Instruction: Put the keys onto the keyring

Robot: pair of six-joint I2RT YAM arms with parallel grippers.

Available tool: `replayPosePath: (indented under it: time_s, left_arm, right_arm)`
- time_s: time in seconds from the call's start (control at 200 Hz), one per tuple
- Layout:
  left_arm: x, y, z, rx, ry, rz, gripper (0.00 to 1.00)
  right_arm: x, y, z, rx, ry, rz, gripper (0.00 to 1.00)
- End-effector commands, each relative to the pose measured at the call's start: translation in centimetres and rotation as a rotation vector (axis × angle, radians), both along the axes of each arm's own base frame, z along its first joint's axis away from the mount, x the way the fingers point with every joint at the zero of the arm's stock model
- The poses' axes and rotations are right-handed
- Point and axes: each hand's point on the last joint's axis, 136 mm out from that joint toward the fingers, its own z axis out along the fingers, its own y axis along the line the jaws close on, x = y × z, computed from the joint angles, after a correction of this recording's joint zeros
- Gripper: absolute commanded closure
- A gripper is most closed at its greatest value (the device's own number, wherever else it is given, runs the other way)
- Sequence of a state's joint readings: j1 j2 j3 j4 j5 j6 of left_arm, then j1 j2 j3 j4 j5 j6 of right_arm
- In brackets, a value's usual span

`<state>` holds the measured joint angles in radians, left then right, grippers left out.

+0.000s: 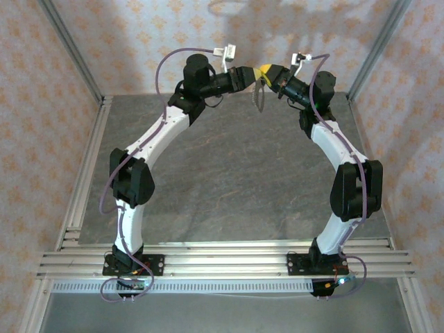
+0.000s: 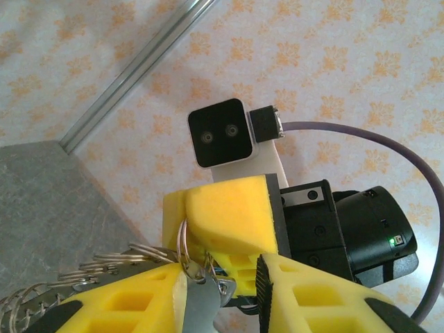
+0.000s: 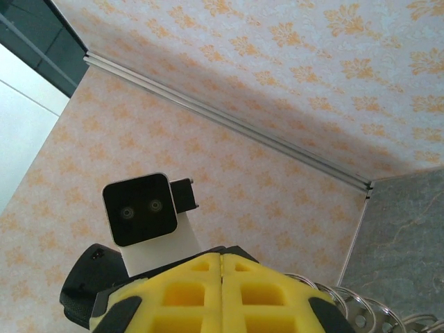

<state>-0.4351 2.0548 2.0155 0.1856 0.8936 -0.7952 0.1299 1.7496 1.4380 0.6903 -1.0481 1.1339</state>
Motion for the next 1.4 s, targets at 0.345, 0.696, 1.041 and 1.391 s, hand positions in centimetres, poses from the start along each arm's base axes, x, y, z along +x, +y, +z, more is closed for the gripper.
replayPosePath:
  time_s: [0.345, 0.696, 1.041, 1.391]
  left_arm:
    - [0.0, -0.8, 1.8, -0.046, -0.04, -0.008, 0.73]
    - [0.3, -1.4, 2.0, -0.078, -0.035, -0.007, 0.91]
    - [-0.3, -1.6, 2.4, -0.091, -0.05, -0.025, 1.0]
    - [-1.4, -1.4, 3.6, -0.102, -0.077, -0.044, 1.0]
  right_arm:
    - [-2.4, 0.0, 2.8, -0.007, -0.113, 0.022, 1.0]
    - [-3.2, 0.2, 2.8, -0.03, -0.118, 0.028, 1.0]
    - [-3.3, -2.8, 3.7, -0.078, -0.111, -0.146, 0.57]
    - [-4.4, -7.4, 0.6, -0.184, -0.069, -0.394, 0.53]
